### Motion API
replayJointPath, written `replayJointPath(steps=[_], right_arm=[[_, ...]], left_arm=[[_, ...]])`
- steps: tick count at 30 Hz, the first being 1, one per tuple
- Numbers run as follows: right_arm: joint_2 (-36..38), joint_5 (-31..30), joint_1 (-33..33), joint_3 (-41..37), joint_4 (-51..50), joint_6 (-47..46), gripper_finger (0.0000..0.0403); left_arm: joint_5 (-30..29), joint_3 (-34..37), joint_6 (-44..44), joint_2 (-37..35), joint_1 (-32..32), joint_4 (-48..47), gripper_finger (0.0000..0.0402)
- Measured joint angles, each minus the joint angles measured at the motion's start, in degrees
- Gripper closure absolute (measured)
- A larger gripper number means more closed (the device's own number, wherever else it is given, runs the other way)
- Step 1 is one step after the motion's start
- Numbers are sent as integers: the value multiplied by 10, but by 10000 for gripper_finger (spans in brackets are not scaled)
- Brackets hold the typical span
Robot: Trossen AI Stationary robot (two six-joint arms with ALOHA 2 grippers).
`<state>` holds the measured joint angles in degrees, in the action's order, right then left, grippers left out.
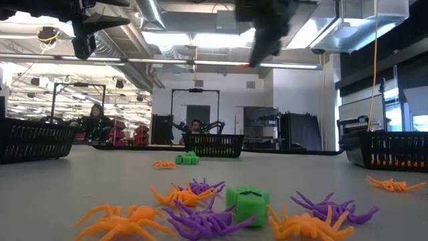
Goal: Sort Halloween decoration
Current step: Put the orange spider toy into the right bin
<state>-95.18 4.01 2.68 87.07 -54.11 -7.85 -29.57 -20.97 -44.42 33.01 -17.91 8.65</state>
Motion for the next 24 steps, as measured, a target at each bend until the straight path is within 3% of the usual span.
replayJointPath(steps=[15, 20, 24], right_arm=[[343, 1, -1, -354, -25, -193, 402], [392, 8, -1, -421, -36, -208, 392], [390, 31, 0, -449, -41, -211, 349]], left_arm=[[0, 0, 0, 0, 0, -4, 286], [0, 0, 0, 0, 0, -5, 286], [0, 0, 0, 0, 0, -5, 286]])
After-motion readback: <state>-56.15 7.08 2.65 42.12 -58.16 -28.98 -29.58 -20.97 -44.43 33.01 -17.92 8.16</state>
